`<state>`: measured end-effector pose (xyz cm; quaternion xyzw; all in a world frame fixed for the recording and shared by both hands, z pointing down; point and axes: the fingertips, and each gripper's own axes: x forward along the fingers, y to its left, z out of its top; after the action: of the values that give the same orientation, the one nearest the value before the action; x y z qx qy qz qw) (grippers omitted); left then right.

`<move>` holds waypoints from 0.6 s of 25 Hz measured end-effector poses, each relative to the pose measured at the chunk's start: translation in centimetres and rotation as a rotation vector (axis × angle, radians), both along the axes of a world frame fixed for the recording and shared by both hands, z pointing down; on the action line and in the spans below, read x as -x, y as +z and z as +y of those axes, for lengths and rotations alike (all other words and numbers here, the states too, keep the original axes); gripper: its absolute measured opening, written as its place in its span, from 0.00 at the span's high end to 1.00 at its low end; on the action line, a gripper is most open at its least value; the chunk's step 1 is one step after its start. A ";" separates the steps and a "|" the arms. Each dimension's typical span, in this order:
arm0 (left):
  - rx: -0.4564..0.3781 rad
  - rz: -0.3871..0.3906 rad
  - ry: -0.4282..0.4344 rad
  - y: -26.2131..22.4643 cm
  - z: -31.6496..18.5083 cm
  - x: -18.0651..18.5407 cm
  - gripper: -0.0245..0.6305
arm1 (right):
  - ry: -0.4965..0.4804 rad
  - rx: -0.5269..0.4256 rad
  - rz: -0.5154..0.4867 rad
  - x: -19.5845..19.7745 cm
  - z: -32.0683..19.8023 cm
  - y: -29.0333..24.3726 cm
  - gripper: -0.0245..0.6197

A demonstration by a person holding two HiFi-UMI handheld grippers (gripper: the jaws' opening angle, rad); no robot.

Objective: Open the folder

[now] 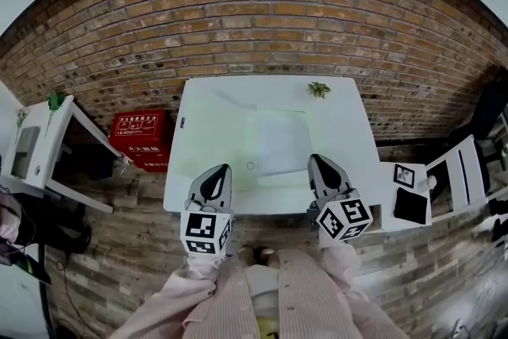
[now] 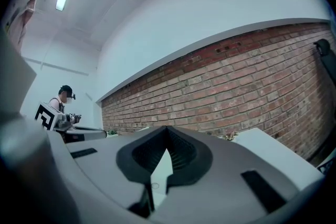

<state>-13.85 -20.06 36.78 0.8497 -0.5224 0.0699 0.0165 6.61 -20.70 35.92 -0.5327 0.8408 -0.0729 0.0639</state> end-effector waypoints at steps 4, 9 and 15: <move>-0.007 0.010 -0.020 -0.4 -0.1 0.9 0.97 | 0.013 -0.005 -0.012 -0.4 -0.2 -0.4 0.96; -0.017 0.019 -0.031 -0.9 -0.3 1.5 0.97 | 0.028 -0.022 -0.022 -0.7 -0.1 -1.3 0.96; -0.029 0.033 -0.042 -1.7 -0.6 2.2 0.97 | 0.042 -0.044 -0.031 -1.0 -0.3 -2.5 0.96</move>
<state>-16.06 -20.66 35.07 0.8398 -0.5406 0.0477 0.0142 7.62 -20.98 33.38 -0.5474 0.8297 -0.0611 0.0902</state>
